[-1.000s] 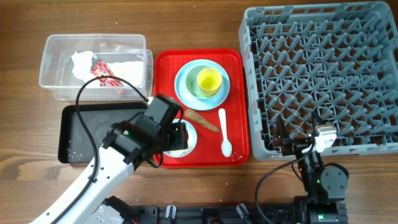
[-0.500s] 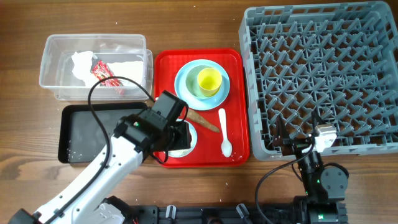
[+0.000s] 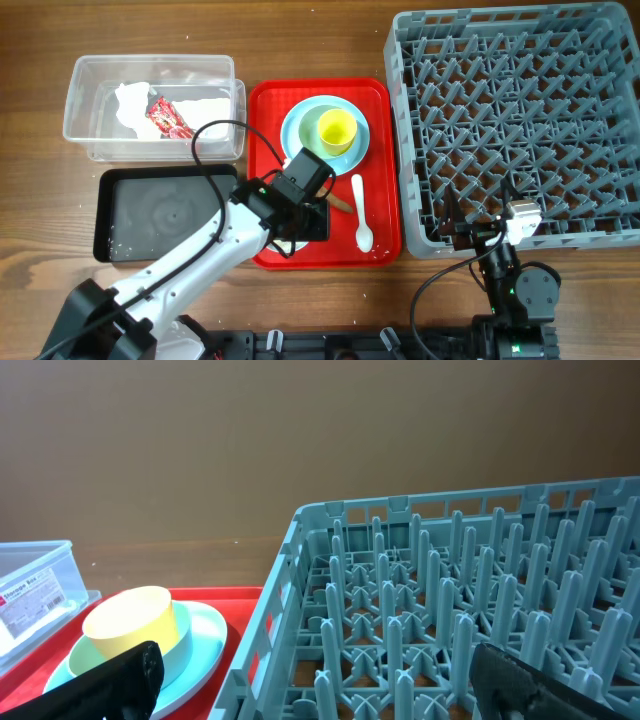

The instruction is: Sort waste into correct bins and load items into the dishwasher rack

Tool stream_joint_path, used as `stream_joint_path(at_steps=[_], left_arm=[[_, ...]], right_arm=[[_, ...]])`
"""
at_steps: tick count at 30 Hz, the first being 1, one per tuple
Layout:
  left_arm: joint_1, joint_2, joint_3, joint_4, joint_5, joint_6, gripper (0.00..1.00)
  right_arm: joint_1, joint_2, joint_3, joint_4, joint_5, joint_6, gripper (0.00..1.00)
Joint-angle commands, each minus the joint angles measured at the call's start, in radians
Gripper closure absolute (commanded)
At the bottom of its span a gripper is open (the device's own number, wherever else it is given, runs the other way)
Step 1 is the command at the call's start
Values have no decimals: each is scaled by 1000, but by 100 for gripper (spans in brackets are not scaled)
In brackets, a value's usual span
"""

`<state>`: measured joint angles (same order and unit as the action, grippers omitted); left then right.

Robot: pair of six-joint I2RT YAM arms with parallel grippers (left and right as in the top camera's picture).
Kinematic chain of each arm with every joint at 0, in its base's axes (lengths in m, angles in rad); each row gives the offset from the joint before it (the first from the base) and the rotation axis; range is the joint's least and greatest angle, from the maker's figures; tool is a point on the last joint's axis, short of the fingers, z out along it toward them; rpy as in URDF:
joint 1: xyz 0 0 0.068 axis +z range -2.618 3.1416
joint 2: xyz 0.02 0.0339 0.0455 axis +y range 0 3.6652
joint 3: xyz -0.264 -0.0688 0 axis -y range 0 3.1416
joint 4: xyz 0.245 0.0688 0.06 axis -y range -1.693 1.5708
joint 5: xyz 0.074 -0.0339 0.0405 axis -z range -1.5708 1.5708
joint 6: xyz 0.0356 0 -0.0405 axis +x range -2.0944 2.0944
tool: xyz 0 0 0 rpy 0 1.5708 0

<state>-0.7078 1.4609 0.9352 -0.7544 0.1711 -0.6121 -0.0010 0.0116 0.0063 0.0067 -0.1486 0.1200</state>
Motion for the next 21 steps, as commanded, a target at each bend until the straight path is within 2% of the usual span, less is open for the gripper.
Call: stream_joint_path(at_steps=[1, 4, 9, 16, 21], left_arm=[[-25, 26, 13, 15, -21, -6, 67], [-45, 27, 13, 15, -95, -6, 70], [-69, 28, 13, 27, -116, -8, 69], [-119, 28, 11, 31, -268, -52, 69], [-121, 58, 11, 34, -274, -52, 69]], right_arm=[[-3, -8, -1, 3, 3, 13, 0], [-3, -8, -1, 3, 3, 13, 0], [-3, -8, -1, 3, 3, 13, 0], [-3, -8, -1, 3, 3, 13, 0], [-3, -8, -1, 3, 3, 13, 0]])
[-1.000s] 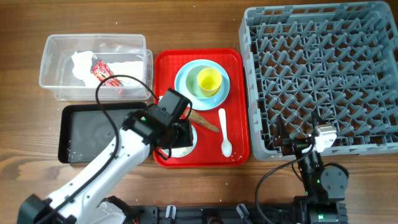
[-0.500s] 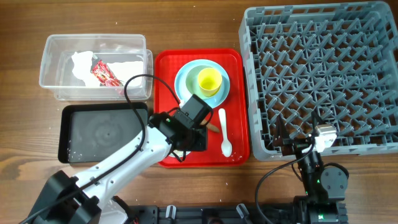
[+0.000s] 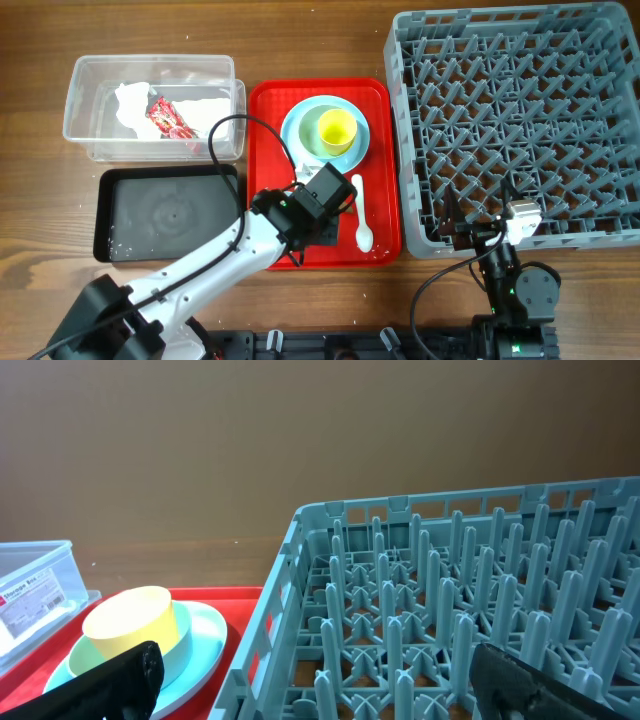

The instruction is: Sort waste into correct bins and load items into the dishwasher rack

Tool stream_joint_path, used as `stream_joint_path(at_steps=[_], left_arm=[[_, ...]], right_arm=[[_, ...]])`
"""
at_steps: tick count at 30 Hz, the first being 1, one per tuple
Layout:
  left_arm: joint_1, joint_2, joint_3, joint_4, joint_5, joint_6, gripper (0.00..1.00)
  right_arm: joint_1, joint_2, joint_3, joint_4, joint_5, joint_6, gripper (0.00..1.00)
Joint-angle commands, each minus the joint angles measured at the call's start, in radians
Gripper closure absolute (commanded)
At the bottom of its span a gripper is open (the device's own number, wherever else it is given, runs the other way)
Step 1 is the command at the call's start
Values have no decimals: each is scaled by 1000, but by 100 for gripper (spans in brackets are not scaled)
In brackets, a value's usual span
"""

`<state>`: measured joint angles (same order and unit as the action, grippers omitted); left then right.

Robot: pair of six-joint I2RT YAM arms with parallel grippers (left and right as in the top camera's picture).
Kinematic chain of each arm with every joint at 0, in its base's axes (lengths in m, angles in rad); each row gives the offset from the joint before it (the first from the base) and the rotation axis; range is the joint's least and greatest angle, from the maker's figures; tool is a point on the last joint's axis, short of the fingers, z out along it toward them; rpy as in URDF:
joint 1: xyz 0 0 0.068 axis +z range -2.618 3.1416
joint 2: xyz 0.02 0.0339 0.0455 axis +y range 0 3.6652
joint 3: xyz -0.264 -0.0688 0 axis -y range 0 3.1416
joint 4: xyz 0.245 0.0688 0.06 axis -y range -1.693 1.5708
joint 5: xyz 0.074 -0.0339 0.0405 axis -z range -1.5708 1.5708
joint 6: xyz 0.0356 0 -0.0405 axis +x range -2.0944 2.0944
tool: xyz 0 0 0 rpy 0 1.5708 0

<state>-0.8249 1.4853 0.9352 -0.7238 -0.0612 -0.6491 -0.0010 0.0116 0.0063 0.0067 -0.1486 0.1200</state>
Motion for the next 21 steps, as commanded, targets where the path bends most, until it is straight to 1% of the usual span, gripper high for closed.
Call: stream_joint_path(at_steps=[1, 7, 16, 21], left_arm=[[-4, 51, 11, 4, -42, -18, 69], [-4, 82, 11, 8, -41, -40, 70], [-4, 103, -13, 29, -41, -41, 71], [-4, 106, -13, 30, -40, -53, 73]], right_arm=[[-3, -8, -1, 3, 3, 13, 0], [-3, -8, -1, 3, 3, 13, 0], [-3, -8, -1, 3, 3, 13, 0], [-3, -8, -1, 3, 3, 13, 0]])
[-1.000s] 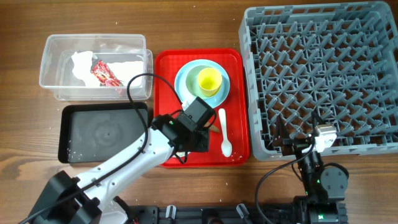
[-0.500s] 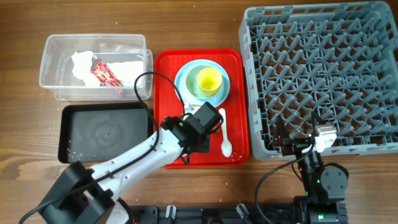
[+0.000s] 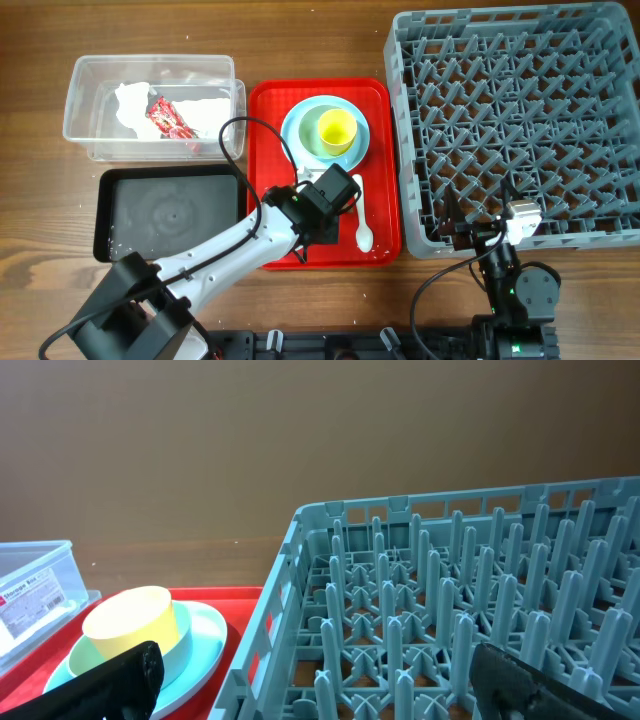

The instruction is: Sort waste into correct bins and load items into the dishwasher rack

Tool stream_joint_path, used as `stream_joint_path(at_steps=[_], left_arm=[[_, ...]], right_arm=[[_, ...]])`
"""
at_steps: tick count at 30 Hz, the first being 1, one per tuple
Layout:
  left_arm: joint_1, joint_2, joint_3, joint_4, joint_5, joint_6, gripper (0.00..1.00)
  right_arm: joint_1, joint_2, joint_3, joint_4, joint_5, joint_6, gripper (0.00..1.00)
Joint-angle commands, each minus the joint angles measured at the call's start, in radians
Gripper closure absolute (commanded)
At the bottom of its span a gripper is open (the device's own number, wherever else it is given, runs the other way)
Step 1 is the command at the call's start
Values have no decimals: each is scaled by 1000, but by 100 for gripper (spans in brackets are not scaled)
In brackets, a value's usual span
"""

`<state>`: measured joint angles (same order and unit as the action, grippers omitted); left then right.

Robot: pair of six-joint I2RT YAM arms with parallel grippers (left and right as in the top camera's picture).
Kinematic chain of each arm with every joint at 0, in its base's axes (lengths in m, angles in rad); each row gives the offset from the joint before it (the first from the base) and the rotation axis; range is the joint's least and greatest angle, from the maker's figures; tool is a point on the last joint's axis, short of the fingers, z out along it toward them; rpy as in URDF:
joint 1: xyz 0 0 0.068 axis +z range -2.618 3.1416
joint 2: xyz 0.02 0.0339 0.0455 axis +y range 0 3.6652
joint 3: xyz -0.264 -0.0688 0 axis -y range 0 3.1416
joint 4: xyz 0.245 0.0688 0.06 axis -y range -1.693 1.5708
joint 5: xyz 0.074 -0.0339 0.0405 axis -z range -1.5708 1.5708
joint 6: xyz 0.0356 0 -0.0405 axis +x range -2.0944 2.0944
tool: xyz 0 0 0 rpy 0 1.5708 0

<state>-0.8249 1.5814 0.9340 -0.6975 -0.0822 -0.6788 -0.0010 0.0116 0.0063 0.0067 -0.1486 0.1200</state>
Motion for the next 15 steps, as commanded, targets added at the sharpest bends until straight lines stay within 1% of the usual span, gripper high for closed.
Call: stream_joint_path(at_steps=[1, 15], left_arm=[[-4, 10, -13, 3, -19, -23, 73], [-5, 11, -14, 3, -19, -34, 76]], right_arm=[[-3, -8, -1, 3, 3, 13, 0], [-3, -8, -1, 3, 3, 13, 0]])
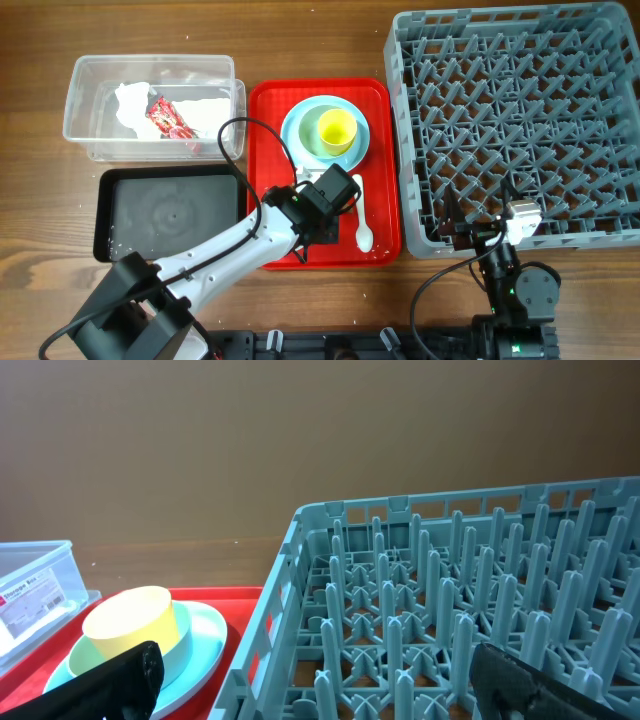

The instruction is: Sort waste into correct bins and load items into the dishwasher rack

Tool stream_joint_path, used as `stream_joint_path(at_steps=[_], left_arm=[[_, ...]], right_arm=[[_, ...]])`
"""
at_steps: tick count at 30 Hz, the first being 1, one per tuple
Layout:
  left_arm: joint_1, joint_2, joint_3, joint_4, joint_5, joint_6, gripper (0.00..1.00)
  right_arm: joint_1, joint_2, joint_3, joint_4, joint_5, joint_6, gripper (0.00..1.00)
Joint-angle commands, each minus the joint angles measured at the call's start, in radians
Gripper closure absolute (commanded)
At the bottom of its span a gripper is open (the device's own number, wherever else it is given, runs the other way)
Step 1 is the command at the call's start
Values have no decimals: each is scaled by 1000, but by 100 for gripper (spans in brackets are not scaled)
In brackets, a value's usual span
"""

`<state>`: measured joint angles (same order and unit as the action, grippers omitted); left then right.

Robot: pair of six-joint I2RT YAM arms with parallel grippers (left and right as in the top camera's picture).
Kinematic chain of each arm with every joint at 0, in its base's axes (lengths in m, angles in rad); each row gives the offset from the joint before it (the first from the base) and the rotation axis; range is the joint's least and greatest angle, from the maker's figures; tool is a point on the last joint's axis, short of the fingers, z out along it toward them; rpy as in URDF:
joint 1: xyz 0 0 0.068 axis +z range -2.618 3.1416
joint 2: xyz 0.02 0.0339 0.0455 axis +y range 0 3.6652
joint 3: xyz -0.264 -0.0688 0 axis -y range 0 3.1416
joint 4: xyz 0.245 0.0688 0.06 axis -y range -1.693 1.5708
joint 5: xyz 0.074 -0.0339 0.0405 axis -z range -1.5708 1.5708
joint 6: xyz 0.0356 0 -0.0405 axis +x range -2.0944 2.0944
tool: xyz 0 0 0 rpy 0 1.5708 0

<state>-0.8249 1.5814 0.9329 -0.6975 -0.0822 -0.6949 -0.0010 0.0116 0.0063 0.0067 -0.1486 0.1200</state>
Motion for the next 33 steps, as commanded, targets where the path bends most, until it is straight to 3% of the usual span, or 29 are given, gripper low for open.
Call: stream_joint_path(at_steps=[1, 20, 26, 30, 33], left_arm=[[-5, 11, -13, 3, -19, -18, 76], [-4, 12, -37, 19, -13, -18, 78], [-4, 12, -37, 36, -13, -17, 85], [-4, 12, -37, 36, -13, -18, 96], [-4, 12, -37, 36, -13, -17, 96]], right_arm=[[-3, -8, -1, 3, 3, 13, 0], [-3, -8, -1, 3, 3, 13, 0], [-3, -8, -1, 3, 3, 13, 0], [-3, -8, -1, 3, 3, 13, 0], [-3, -8, -1, 3, 3, 13, 0]])
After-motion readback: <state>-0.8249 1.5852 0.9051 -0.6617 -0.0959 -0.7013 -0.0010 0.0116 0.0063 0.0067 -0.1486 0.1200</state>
